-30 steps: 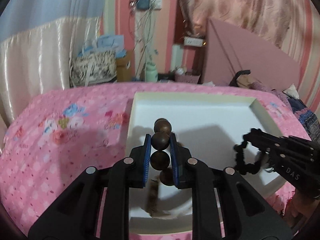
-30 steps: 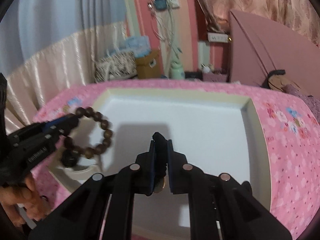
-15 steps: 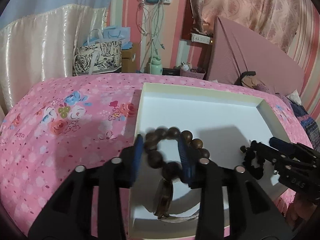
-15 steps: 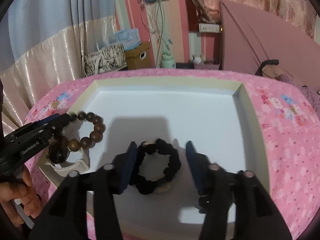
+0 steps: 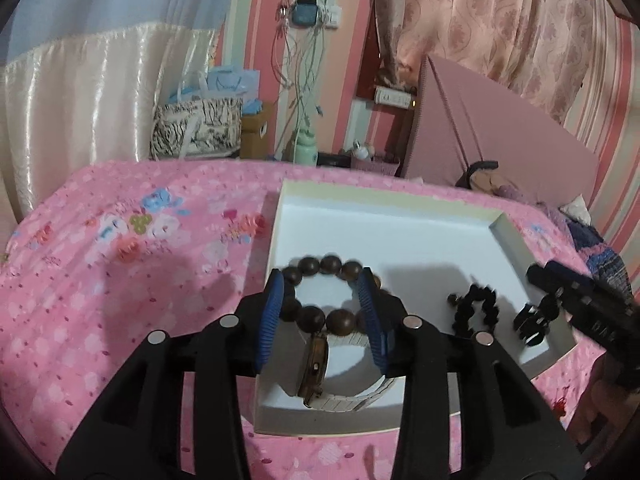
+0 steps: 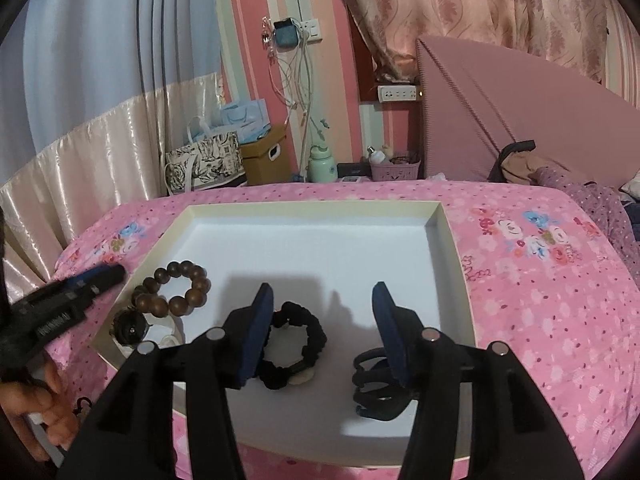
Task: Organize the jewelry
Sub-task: 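Open both tools to drop the scrunchie and bead bracelet into the tray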
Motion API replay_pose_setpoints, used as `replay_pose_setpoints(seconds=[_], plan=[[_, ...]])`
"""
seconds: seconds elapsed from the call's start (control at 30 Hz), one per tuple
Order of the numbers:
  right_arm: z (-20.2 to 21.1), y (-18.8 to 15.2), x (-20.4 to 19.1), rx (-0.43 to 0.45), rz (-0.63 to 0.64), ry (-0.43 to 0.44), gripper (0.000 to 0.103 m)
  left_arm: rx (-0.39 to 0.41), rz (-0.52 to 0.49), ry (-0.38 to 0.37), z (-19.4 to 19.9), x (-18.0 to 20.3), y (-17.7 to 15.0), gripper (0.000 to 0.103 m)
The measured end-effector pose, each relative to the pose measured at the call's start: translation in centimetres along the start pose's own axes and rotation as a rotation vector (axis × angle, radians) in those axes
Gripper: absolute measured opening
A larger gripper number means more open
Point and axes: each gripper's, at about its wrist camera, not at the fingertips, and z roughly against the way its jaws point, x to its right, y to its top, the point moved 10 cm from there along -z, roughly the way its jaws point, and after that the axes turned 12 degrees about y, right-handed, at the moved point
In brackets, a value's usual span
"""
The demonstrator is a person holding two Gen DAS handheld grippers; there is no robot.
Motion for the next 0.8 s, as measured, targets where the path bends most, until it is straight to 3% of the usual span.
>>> replay_pose_setpoints(seconds=[0.07, 0.33, 0.5, 0.63, 0.8], plan=[[0.0, 0.0, -0.1, 0.002, 0.009, -0.004, 0.052, 0.014, 0.009, 0.003, 0.6, -0.3, 0.2, 0.05], [0.8, 0.4, 0.0, 0.025, 0.042, -0.033, 0.053, 0.01, 0.003, -0.007, 0.9, -0.1, 0.5, 0.051], [1.6, 0.9, 0.9, 0.052, -0.002, -0.015, 0.054, 0.028, 0.017, -0.008, 1.4, -0.7, 1.2, 0.054], [2.1, 1.4, 1.0, 0.065, -0.005, -0.012, 0.054, 0.068, 0.021, -0.012, 3.1, -1.2, 2.6, 0.062], [4.2, 2.3, 0.5, 0.083, 0.021, 0.005, 0.054, 0.098, 0.011, -0.01, 6.7, -1.9, 2.8, 0.062]])
